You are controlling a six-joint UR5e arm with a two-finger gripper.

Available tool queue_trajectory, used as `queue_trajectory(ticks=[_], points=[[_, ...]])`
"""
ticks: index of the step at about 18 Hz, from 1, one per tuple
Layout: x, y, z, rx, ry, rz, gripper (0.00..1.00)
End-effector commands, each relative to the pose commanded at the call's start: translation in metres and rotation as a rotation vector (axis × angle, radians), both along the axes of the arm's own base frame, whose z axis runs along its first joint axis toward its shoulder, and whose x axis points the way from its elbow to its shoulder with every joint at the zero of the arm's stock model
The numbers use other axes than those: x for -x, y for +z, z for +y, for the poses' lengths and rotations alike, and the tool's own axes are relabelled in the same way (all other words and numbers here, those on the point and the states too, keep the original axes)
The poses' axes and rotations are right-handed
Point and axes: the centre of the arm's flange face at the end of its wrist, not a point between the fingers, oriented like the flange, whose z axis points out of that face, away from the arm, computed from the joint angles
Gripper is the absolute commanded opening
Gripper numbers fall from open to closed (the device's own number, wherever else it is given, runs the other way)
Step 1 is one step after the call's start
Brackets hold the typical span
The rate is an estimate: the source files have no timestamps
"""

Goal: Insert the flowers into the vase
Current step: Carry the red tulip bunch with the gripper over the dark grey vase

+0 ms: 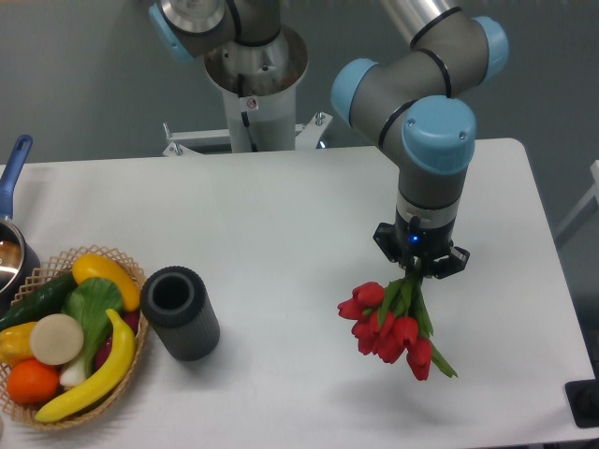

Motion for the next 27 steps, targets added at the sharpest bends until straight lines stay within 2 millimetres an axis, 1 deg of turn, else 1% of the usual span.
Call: queue_trajectory(ticks=[3, 7, 8, 9, 13, 15, 16, 18, 19, 22, 24, 25, 27], points=[[0.001, 0.012, 0.005, -0.032, -0.004, 0.009, 0.0], [-0.002, 0.033, 0.015, -0.13, -0.015, -0.004, 0.0], [-0.006, 0.04, 0.017, -0.162, -0.025, -0.006, 0.0], [-0.014, 0.047, 0.025, -0.205, -0.043, -0.019, 0.0], [-0.037, 0.074, 0.041, -0.386, -0.105, -0.061, 0.0], [-0.042, 0.085, 0.047, -0.464, -0.074, -0.072, 0.0], [-0.046, 0.093, 0.051, -0.516, -0.06, -0.077, 0.0], [-0.055, 0.106, 0.064, -0.66, -0.069, -0.124, 0.0], [-0.059, 0.115, 0.071, -0.768, -0.075, -0.16, 0.0], [-0.063, 0.124, 0.078, -0.878, -0.084, -0.205, 0.0], [-0.066, 0.125, 0.081, -0.89, -0.095, -0.201, 0.0], [-0.07, 0.127, 0.084, -0.895, -0.1, -0.2, 0.0], [-0.086, 0.133, 0.095, -0.923, -0.098, -0.227, 0.0]])
